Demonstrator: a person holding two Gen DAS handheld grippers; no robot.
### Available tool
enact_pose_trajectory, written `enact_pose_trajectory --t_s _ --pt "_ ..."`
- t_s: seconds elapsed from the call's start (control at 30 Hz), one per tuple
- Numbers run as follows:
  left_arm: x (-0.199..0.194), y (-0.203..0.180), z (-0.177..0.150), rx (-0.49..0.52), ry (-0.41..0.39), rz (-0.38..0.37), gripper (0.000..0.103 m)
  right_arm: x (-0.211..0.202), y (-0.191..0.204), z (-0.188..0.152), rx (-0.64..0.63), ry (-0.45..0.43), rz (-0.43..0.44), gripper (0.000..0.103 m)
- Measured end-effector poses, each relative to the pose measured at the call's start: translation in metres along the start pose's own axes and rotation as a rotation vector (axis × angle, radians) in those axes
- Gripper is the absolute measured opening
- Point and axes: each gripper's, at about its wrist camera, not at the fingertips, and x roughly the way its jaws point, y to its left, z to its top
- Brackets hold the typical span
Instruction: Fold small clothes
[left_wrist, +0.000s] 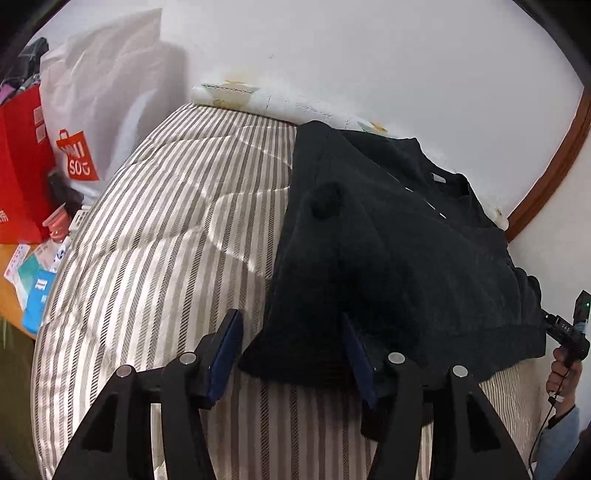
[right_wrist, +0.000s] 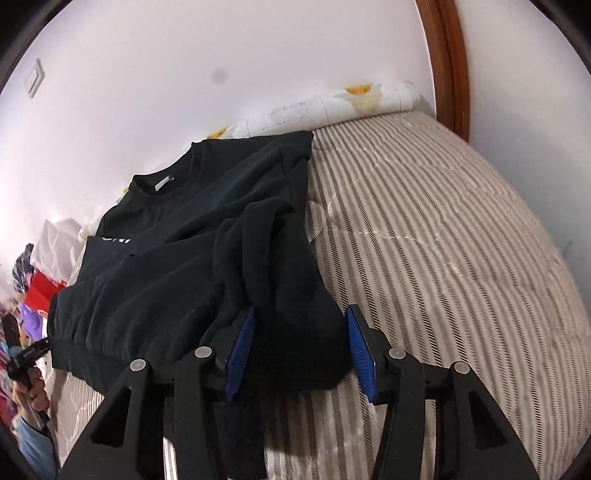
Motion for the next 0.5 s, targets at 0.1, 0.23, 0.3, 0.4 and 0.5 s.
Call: enact_pose_trajectory --t_s 0.1,0.23,0.3,0.4,0.5 --pt "0.001 -0.002 0.0 -0.007 0.008 -0.015 0.031 0.003 0.001 -0.002 0.008 -0.009 0.025 0.034" --pt "-0.006 -0.013 -0.003 0.023 0.008 -0.005 0.014 -0.01 0.005 -0.006 -0.014 -0.051 0.036 0.013" --pt "-0.011 -0.016 -0.005 0.025 0.005 0.004 0.013 -0.017 0.003 -0.009 -0.003 -0.048 0.051 0.012" --pt "-0.023 -0.018 -0.011 0.026 0.007 -0.007 0.012 -0.028 0.001 -0.016 0.01 -0.045 0.061 0.011" --pt "-0.037 -0.019 -0.021 0.028 0.015 -0.018 0.012 -0.044 0.003 -0.022 -0.001 -0.052 0.065 0.011"
